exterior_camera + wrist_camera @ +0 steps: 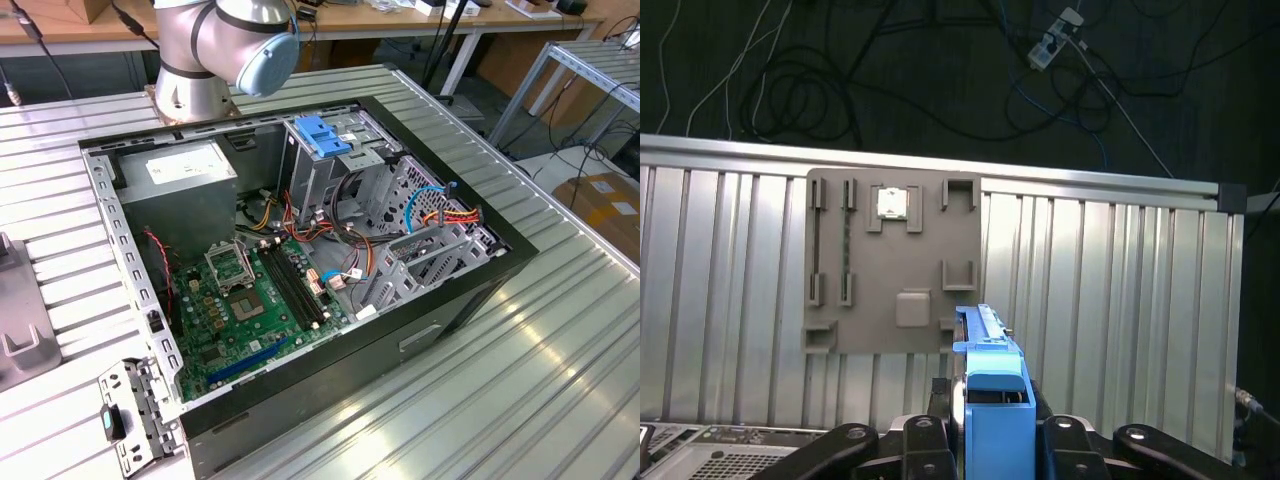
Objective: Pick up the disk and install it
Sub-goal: 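Pick up the disk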
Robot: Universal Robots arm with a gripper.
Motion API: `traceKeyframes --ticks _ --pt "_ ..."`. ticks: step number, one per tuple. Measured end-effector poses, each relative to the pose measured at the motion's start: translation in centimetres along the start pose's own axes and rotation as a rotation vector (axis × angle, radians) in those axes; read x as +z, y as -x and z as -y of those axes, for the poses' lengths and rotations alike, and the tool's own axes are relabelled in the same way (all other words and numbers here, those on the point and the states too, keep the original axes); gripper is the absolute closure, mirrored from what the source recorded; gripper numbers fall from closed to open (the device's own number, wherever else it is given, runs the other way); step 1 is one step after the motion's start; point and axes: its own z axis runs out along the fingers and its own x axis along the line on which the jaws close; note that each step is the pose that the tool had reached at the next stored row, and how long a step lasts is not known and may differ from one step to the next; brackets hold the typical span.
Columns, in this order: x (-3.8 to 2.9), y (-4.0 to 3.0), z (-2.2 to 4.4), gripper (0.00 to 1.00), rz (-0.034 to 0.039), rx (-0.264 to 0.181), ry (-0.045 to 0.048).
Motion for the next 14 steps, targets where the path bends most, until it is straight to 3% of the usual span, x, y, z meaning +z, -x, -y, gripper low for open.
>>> traceKeyframes --ticks 14 --pt "-0.02 -0.05 0.7 0.63 0.0 0.0 0.0"
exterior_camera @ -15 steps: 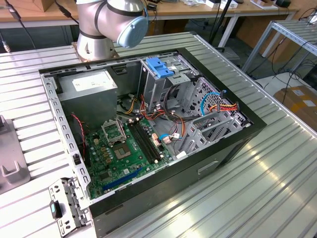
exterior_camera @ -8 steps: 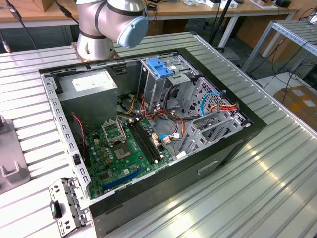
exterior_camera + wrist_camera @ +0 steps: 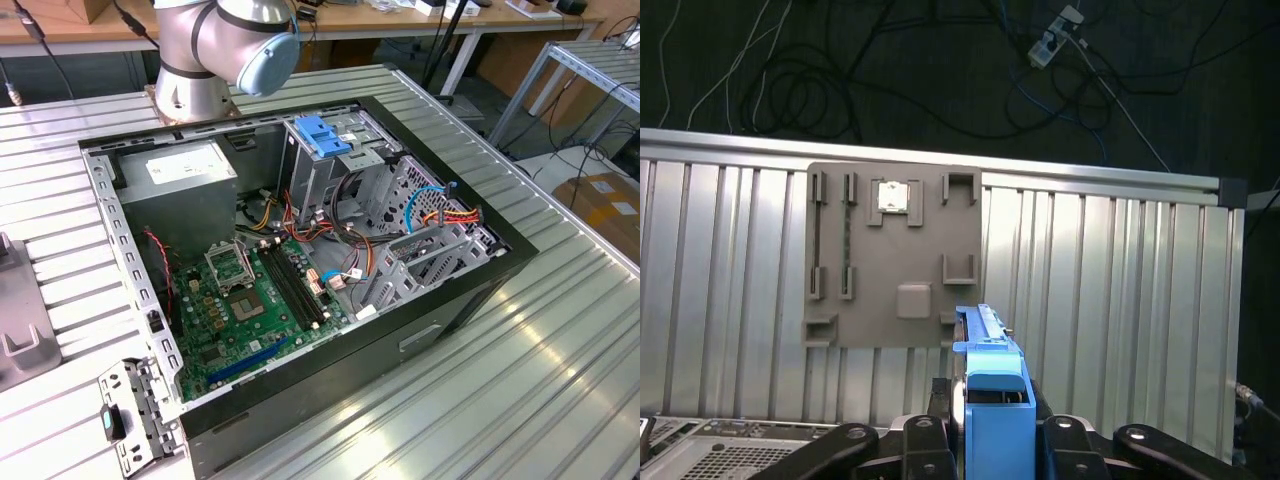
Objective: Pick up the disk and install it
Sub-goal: 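Pick up the disk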
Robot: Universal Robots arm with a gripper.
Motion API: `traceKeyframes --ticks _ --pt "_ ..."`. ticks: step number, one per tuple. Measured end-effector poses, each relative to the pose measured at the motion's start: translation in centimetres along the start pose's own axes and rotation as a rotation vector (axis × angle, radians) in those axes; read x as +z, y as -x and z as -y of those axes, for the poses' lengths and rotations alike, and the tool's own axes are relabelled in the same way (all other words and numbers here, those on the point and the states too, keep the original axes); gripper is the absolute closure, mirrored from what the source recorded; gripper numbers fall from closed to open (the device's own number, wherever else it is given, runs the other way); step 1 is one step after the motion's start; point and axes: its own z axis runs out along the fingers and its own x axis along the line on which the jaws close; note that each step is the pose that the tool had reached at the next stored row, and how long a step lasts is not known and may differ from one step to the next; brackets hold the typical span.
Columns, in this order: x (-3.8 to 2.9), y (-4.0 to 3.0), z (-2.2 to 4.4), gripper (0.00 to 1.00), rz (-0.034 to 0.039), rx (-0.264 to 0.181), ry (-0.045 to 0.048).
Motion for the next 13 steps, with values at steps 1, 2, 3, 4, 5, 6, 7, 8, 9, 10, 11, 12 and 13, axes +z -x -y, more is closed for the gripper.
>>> traceKeyframes --ticks 1,2,3,4,5,6,7,8,9,10,11,12,13 --pt "0.0 0.0 0.04 0.63 0.0 0.0 0.0" --pt "0.0 0.0 0.09 0.63 0.0 0.0 0.0" --pt "0.0 -0.01 0.13 0.63 0.0 0.0 0.0" --pt "-0.01 -0.01 0.17 0.63 0.0 0.0 0.0001" --pt "-0.01 -0.01 0.2 0.63 0.0 0.0 0.0" --pt "-0.01 -0.02 0.24 0.63 0.0 0.0 0.0" --pt "-0.01 -0.02 0.28 0.63 0.0 0.0 0.0" --pt "-0.01 -0.02 0.33 0.63 0.0 0.0 0.0" --pt "-0.01 -0.02 0.38 0.63 0.0 0.0 0.0" --pt "-0.01 -0.03 0.43 0.63 0.0 0.0 0.0001" --pt "-0.01 -0.03 0.47 0.63 0.0 0.0 0.0" --pt "-0.01 -0.03 0.52 0.63 0.0 0.0 0.0" --pt "-0.01 -0.04 0.57 0.63 0.0 0.0 -0.0001"
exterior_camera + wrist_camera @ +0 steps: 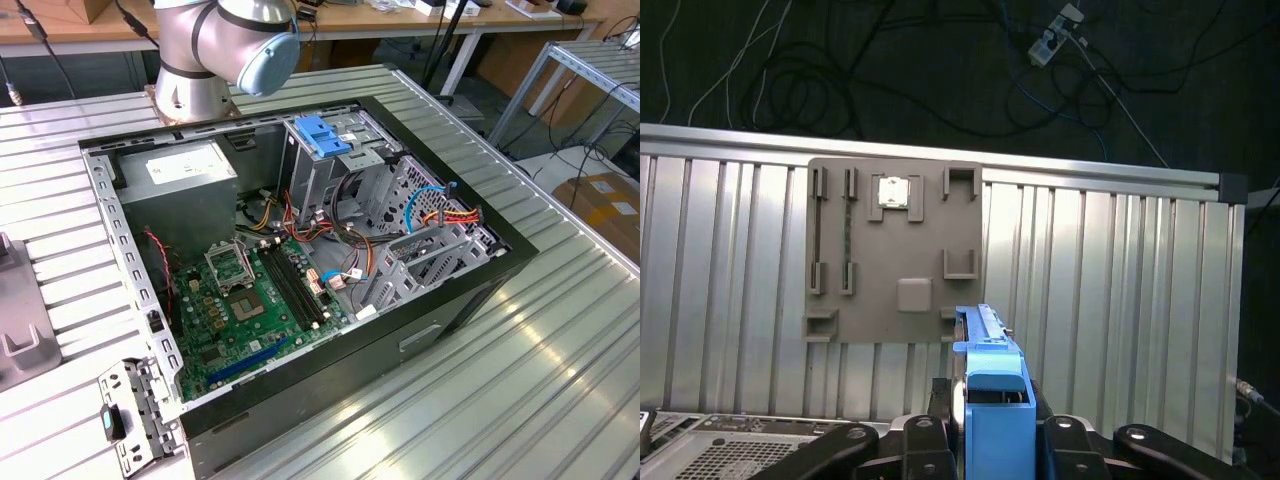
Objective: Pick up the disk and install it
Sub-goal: 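Pick up the disk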
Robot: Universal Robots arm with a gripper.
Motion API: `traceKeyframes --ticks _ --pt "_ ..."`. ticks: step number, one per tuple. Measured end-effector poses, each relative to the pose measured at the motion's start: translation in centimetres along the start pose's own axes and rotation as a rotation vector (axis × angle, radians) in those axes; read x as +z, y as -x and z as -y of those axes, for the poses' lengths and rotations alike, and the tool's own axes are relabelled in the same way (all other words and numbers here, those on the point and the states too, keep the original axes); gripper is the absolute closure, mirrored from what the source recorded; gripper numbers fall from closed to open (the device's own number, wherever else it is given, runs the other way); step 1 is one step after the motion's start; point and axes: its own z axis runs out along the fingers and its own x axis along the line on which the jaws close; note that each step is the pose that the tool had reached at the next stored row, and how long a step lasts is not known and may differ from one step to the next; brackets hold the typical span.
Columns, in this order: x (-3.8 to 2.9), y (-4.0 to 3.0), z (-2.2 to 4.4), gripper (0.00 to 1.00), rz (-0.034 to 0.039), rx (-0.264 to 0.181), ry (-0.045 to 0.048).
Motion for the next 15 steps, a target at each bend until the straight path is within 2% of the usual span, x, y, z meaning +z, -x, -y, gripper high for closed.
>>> traceKeyframes --ticks 15 --pt "-0.03 -0.06 0.97 0.63 -0.0001 0.0 0.0001"
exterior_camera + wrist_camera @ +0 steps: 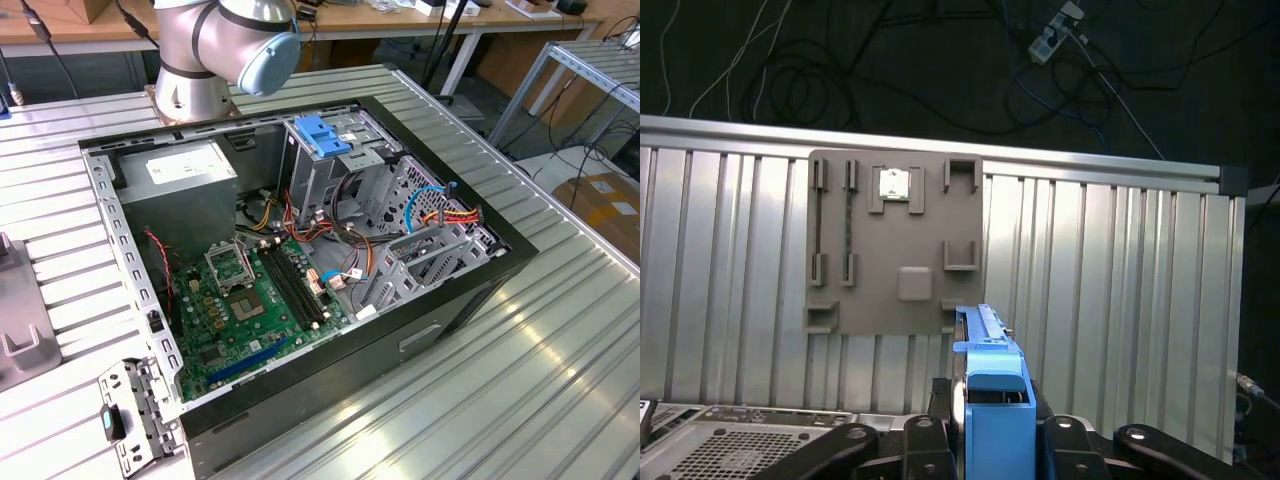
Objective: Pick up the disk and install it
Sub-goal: 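Pick up the disk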
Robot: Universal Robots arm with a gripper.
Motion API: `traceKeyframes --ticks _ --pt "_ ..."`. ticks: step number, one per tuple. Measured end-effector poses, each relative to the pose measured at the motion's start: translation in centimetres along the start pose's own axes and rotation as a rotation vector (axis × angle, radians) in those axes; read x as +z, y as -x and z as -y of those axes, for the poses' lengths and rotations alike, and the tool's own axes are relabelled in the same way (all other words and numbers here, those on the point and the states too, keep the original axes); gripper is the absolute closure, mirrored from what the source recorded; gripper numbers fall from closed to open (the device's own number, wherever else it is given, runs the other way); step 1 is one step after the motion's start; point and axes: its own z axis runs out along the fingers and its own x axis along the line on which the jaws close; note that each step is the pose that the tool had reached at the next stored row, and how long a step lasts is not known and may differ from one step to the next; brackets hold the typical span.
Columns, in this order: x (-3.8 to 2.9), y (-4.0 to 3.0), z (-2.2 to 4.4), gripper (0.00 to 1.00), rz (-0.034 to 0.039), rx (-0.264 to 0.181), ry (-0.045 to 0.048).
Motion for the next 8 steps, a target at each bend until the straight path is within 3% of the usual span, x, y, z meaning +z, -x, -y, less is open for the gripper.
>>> traceKeyframes --ticks 8 --pt "-0.01 -0.04 0.55 0.63 0.0 0.0 0.0"
